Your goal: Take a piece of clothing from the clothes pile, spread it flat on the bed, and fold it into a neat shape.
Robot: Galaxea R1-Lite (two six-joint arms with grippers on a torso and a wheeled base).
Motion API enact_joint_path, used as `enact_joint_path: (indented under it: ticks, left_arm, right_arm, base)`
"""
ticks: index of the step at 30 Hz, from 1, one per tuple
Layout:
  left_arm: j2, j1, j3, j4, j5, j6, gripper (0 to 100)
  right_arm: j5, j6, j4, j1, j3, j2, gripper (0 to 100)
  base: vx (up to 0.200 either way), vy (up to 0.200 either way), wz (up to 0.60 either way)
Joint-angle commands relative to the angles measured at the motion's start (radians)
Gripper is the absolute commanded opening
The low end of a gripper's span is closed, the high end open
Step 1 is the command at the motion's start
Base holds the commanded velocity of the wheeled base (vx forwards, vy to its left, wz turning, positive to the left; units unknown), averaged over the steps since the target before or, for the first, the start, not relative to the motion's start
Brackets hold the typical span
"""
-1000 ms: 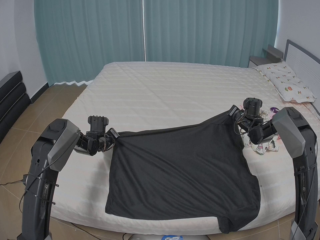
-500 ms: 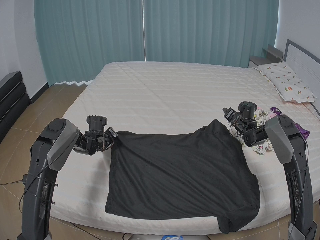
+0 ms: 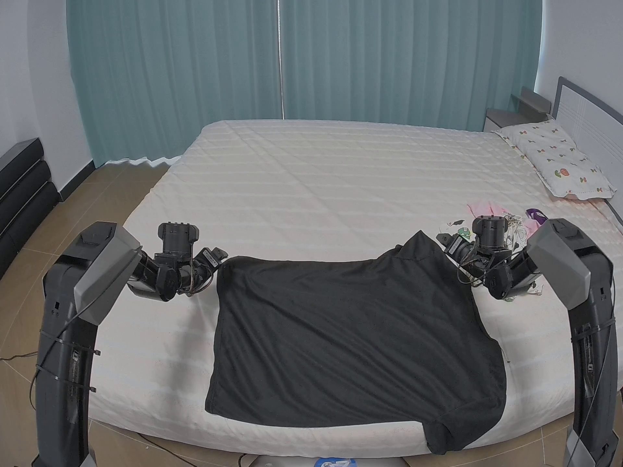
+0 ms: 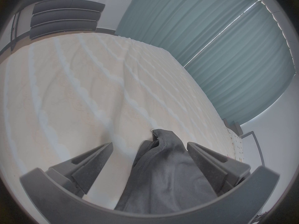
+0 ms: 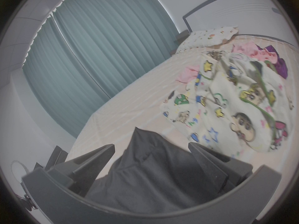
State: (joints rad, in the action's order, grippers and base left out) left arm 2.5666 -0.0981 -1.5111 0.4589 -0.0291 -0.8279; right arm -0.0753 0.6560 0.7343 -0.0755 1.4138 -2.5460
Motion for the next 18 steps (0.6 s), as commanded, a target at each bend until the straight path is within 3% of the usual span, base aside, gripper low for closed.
enact_joint_path:
  ticks: [1, 2, 5, 7, 8, 9, 13, 15, 18]
  left_arm:
    - [-0.243, 0.015, 0.318, 0.136, -0.034, -0.002, 100]
    - [-0.302, 0.012, 0.443, 0.199, -0.048, 0.0, 100]
    - [-0.373, 0.006, 0.6, 0.267, -0.052, 0.0, 100]
    - [-0.373, 0.006, 0.6, 0.267, -0.052, 0.0, 100]
    - [-0.424, -0.009, 0.75, 0.334, -0.055, 0.001, 100]
    - [-0.436, -0.02, 0.805, 0.363, -0.057, -0.004, 100]
    - [-0.453, -0.072, 0.962, 0.469, -0.061, -0.03, 100]
    - [-0.451, -0.109, 1.04, 0.537, -0.06, -0.059, 100]
    - [-0.444, -0.138, 1.089, 0.573, -0.061, -0.077, 100]
  right_arm:
    - [0.014, 0.077, 0.05, 0.01, -0.32, 0.282, 100]
    - [0.017, 0.117, 0.07, 0.008, -0.432, 0.352, 100]
    - [0.02, 0.137, 0.086, 0.008, -0.592, 0.437, 100]
    - [0.02, 0.137, 0.086, 0.008, -0.592, 0.437, 100]
    - [0.037, 0.139, 0.113, 0.007, -0.747, 0.492, 100]
    - [0.043, 0.139, 0.131, 0.003, -0.794, 0.504, 100]
    - [0.069, 0.166, 0.229, 0.0, -0.909, 0.503, 100]
    - [0.092, 0.226, 0.303, -0.003, -0.964, 0.487, 100]
    - [0.134, 0.271, 0.352, -0.003, -0.995, 0.458, 100]
  base:
    - [0.0, 0.0, 0.0]
    - [0.0, 0.0, 0.0]
    - [0.0, 0.0, 0.0]
    - [0.0, 0.0, 0.0]
    - [0.0, 0.0, 0.0]
    - [0.0, 0.0, 0.0]
    - [0.0, 0.0, 0.0]
    - [0.0, 0.0, 0.0]
    - [-0.2, 0.0, 0.0]
